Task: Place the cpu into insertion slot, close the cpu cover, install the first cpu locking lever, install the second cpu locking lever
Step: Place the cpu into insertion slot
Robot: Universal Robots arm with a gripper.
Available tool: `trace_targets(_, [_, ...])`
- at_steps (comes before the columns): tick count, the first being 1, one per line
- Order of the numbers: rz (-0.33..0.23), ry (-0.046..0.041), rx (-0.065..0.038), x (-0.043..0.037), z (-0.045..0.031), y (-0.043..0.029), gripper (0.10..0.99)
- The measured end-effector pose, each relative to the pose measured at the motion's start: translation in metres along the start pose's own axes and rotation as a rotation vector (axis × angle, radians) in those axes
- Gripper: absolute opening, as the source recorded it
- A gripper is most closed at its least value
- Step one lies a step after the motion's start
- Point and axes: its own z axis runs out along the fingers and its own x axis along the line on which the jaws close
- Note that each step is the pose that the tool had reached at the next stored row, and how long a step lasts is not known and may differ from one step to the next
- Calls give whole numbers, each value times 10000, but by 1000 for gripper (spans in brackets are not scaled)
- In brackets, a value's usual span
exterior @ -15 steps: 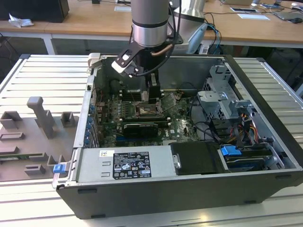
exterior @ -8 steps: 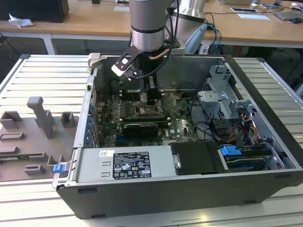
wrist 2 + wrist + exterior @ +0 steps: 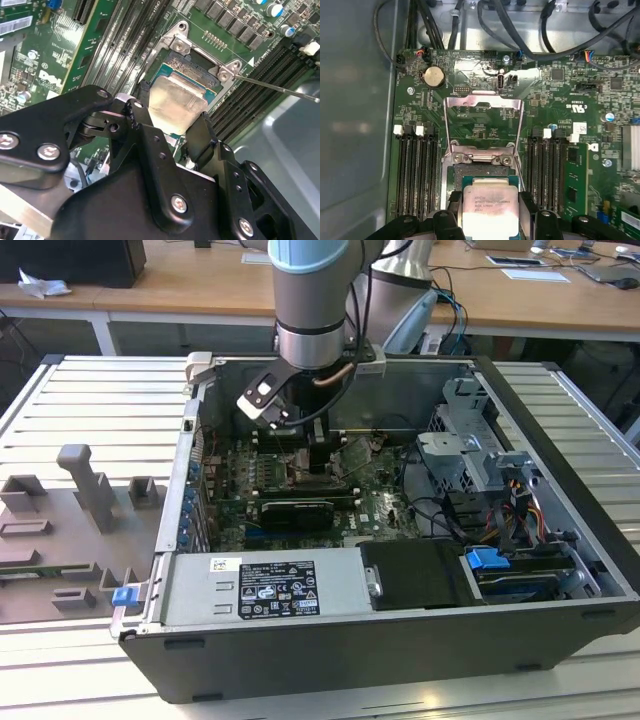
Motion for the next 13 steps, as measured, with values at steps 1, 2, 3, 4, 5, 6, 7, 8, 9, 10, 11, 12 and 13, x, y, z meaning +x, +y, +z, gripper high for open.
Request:
trace_targets(1, [46,-3,-1,0,8,-1,537])
trace_targets(2, [164,-14,-4,1,24,-3,537])
trace_targets(3, [191,-18,-4,6,36,-5,537])
trace_targets(4, [190,-19,-3,14,43,-5,537])
trace_targets(5, [189,-19,-4,24,51,-5,537])
trace_targets(6, [189,-18,-4,39,62,-6,537])
trace_targets(7, [190,-16,-5,48,72,-6,537])
trace_targets(8, [189,-15,-6,50,84,-7,537])
trace_targets(9, [196,-17,-4,50,94,-8,537])
trace_targets(10, [226,-20,-5,50,109,-9,537])
trace_targets(11, [236,-20,-6,50,127,-11,537])
trace_targets(12, [237,-21,-5,52,137,-13,537])
trace_targets(13, [236,-22,-5,53,149,-13,537])
